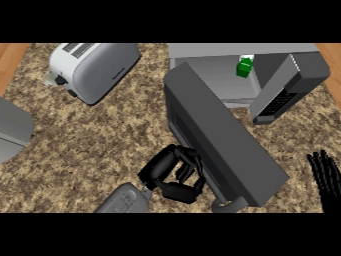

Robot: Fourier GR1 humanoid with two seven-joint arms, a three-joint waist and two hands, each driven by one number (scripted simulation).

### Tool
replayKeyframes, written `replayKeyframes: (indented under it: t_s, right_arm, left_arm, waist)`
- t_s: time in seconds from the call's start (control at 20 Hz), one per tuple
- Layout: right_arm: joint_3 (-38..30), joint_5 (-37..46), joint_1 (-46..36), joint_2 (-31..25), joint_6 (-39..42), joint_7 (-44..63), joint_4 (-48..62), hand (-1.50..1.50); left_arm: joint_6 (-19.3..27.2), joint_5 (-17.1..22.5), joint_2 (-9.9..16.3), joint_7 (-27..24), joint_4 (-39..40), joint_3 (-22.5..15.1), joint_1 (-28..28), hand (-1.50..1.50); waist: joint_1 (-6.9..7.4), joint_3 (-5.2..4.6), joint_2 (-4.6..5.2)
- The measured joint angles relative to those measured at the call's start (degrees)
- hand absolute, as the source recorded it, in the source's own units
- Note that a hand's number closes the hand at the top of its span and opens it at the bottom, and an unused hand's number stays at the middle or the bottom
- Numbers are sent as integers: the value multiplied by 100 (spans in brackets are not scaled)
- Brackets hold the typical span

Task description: Pick up the milk, place it into the microwave and close the microwave

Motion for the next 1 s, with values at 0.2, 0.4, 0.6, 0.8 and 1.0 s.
replayKeyframes:
  t_s: [0.2, 0.4, 0.6, 0.8, 1.0]
  right_arm:
    - [30, -365, 174, -85, 240, 281, -617, -150]
    - [138, -553, 306, -156, 407, 535, -1156, -150]
    - [238, -700, 353, -221, 537, 806, -1645, -150]
    - [337, -885, 398, -282, 695, 1073, -2074, -150]
    - [373, -1030, 397, -426, 854, 1314, -2353, -150]
  left_arm:
    - [689, 622, 0, -570, 685, -492, -368, 150]
    - [1201, 1313, 8, -693, 1055, -988, -704, 150]
    - [1471, 1899, 19, -620, 1250, -1424, -1022, 150]
    - [1733, 2436, 21, -756, 1223, -1682, -1188, 150]
    - [2055, 2937, 20, -815, 1103, -1791, -1409, 150]
  waist:
    - [-70, -2, 22]
    - [-203, -7, 49]
    - [-338, -11, 78]
    - [-478, -19, 110]
    - [-633, -24, 137]
